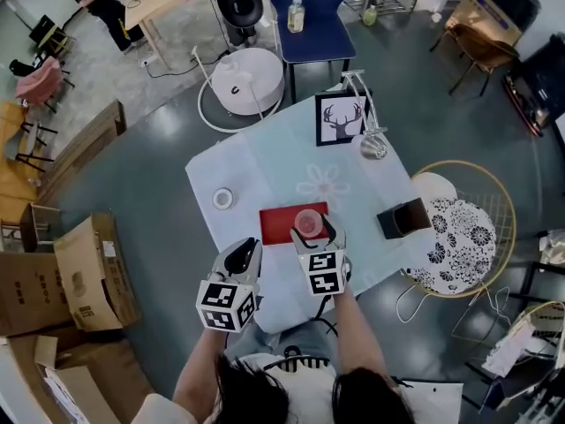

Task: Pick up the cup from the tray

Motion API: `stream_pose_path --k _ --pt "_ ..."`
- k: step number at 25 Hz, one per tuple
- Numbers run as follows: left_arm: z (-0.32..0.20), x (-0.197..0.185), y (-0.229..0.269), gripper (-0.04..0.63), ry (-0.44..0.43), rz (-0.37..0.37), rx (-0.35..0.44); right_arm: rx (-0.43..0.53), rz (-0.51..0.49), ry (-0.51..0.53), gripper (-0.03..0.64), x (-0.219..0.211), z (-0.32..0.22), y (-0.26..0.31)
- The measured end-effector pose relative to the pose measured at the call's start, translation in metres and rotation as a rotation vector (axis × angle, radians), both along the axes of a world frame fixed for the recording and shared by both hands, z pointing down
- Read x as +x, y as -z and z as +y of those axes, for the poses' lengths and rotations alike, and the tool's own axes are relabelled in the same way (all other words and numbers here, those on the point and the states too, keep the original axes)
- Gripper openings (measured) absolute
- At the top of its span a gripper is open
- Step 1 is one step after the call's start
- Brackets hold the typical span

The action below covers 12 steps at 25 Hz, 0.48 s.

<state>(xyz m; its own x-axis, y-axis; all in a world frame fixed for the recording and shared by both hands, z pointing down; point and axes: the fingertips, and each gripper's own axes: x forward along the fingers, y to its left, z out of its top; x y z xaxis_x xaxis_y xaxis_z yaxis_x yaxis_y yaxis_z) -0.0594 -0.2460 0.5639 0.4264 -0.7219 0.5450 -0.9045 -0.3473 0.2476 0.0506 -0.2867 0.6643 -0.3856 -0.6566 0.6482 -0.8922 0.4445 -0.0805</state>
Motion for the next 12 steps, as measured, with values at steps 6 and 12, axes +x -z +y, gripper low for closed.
stream_pose_path --k 6,12 --pt "0.0 0.027 0.002 0.026 -0.062 0.013 0.003 0.044 0.048 -0.04 0.347 0.03 0.006 0.019" --pt "-0.001 0.055 0.001 0.028 -0.119 0.026 0.007 0.05 0.06 -0.118 0.347 0.068 0.014 0.024"
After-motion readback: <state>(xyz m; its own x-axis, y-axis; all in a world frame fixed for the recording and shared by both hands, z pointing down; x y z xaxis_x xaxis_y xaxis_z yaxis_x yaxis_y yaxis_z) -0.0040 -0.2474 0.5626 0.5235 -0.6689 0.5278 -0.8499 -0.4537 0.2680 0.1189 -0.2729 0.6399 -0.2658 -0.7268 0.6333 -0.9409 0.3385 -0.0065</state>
